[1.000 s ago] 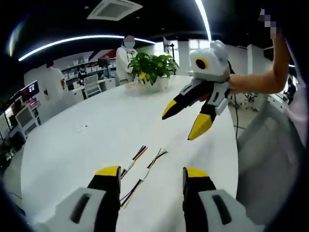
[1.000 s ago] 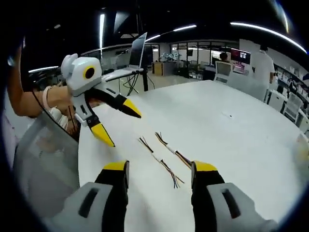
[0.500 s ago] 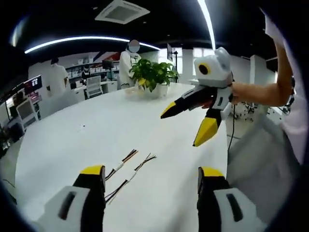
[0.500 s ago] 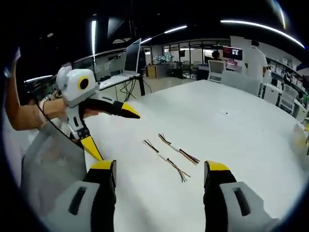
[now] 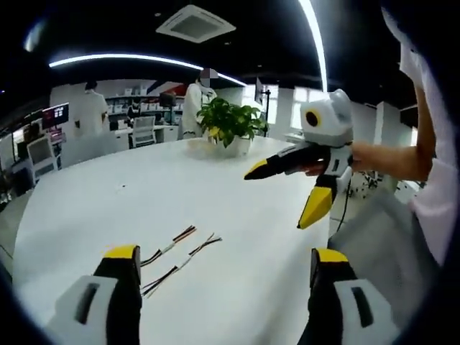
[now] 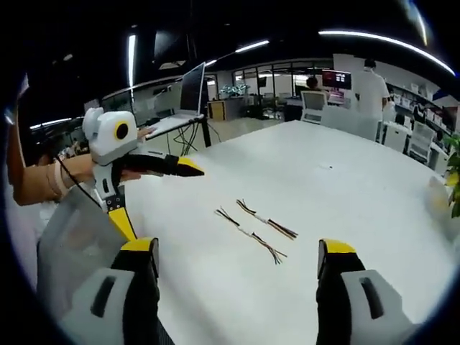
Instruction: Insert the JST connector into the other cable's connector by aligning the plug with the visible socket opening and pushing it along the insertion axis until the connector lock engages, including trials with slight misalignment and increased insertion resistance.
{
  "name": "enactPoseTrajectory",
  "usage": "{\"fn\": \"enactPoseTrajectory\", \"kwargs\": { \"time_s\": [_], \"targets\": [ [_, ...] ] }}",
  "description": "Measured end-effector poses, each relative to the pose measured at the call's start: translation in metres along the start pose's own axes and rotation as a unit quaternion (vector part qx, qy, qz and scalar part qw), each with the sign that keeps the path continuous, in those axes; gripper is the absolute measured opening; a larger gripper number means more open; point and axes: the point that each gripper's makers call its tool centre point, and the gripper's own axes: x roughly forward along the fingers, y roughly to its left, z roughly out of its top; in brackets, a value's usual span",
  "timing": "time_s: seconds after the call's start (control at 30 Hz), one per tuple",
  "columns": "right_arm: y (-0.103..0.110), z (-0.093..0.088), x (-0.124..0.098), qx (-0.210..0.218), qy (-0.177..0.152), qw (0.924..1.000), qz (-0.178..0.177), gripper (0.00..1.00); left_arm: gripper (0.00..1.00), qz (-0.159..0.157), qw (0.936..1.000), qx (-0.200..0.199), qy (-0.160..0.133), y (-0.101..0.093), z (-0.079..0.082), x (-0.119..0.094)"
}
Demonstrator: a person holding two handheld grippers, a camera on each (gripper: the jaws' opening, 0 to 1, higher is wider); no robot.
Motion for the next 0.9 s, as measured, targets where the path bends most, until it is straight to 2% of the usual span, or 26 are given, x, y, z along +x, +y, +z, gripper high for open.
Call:
{"fn": "enactPoseTrajectory", "kwargs": {
  "time_s": [0.13,0.2,0.27,0.53,0.6,0.8,0.9],
  "targets": [
    [0.002,0.002,-0.003,-0.001,-0.007,1.0,-0.003,0.97,0.99,0.009,1.0,-0.003,0.003,0.002,-0.002,-0.004],
    [0.002,0.002,-0.005,-0.001,-0.008,1.0,-0.005,0.99,0.99,0.011,0.9998,-0.001,0.015,0.003,-0.006,-0.007],
    [0.002,0.002,-0.006,0.004,-0.007,1.0,-0.006,0.99,0.99,0.016,0.9996,0.004,0.023,0.004,-0.009,-0.009],
    [0.004,-0.007,-0.013,0.018,0.002,0.9997,-0.015,1.0,0.99,0.027,0.9993,-0.009,0.024,0.0,-0.011,-0.018],
    [0.002,-0.01,-0.015,0.024,0.007,0.9995,-0.019,1.0,0.99,0.043,0.9986,0.0,0.031,0.002,-0.012,-0.021],
    [0.002,-0.015,-0.016,0.041,0.008,0.9988,-0.027,1.0,0.99,0.041,0.9987,-0.023,0.018,-0.002,-0.007,-0.022],
    [0.0,-0.02,-0.015,0.053,0.011,0.998,-0.034,1.0,0.99,0.036,0.9984,-0.026,0.035,-0.005,-0.016,-0.015]
  ]
}}
